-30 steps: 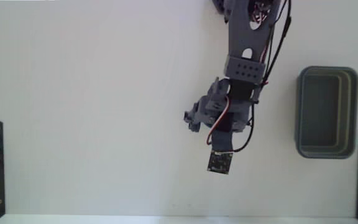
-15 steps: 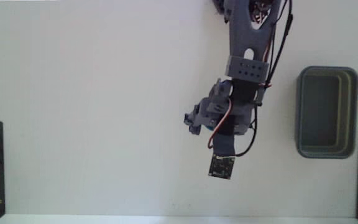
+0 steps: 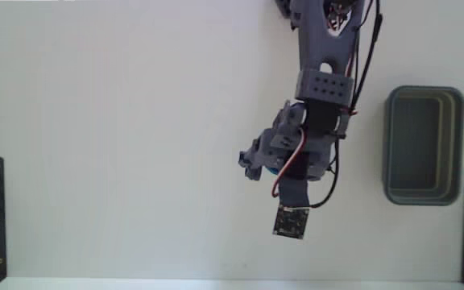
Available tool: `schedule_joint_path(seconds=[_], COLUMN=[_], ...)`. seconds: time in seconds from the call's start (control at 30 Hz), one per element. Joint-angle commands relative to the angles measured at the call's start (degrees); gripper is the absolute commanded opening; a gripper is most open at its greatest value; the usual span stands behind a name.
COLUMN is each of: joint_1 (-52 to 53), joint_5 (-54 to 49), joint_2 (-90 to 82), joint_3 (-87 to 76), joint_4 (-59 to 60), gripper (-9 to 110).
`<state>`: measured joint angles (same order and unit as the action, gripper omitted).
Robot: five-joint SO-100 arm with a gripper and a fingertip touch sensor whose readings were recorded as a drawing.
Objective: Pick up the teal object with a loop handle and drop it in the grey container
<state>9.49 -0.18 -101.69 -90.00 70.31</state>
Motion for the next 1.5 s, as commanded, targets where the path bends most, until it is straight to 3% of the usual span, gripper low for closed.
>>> schedule_joint_path(seconds=[0.0, 0.87, 1.47], joint_1=[0.68, -0.37, -9.11], joint_5=[0.18, 0.18, 0.18], joint_2=[-1.66, -0.84, 0.93], joint_3=[4.63, 7.46, 10.58], joint_4=[2.07, 4.08, 5.45], gripper=[62, 62, 62])
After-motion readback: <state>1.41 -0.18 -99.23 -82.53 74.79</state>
